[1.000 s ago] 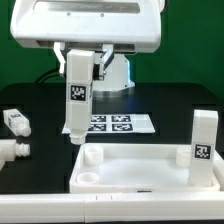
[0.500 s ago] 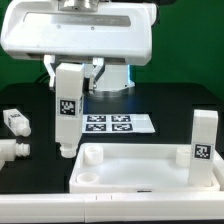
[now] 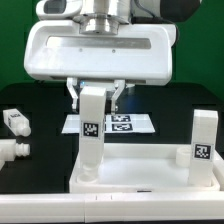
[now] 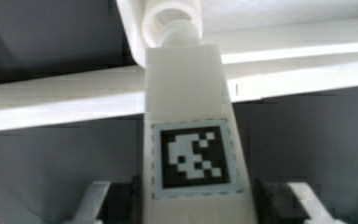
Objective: Assemble desk
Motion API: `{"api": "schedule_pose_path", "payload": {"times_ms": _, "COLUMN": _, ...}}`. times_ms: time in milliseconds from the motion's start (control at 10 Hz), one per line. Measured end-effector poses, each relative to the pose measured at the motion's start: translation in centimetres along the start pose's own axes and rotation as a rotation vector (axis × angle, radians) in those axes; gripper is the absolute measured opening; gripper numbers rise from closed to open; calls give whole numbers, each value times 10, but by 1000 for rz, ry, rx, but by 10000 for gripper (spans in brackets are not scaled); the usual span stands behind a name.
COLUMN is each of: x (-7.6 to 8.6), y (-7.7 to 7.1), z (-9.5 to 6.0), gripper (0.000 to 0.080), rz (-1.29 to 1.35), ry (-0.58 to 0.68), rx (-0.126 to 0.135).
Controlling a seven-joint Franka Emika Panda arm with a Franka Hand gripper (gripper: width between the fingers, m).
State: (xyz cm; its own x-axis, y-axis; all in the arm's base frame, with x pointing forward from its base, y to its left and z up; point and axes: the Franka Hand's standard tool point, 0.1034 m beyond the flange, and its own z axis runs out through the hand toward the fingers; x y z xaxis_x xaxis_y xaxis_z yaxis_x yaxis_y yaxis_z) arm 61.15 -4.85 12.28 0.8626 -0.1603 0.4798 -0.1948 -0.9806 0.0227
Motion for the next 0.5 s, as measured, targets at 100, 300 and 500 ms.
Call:
{"api": "schedule_pose_path", "payload": {"times_ms": 100, "x": -2, "y": 1, "z": 1, "gripper": 290, "rz": 0, "ry": -3, "rx": -2}}
{"api": "schedule_pose_path", "payload": {"times_ms": 300, "x": -3, "y": 3, "z": 3, "gripper": 290, "rz": -1, "ry": -2, "rx": -7}}
{"api": "schedule_pose_path", "payload": {"times_ms": 500, "x": -4, "y": 5, "z": 5, "gripper": 290, "rz": -2, "ry": 6, "rx": -13}}
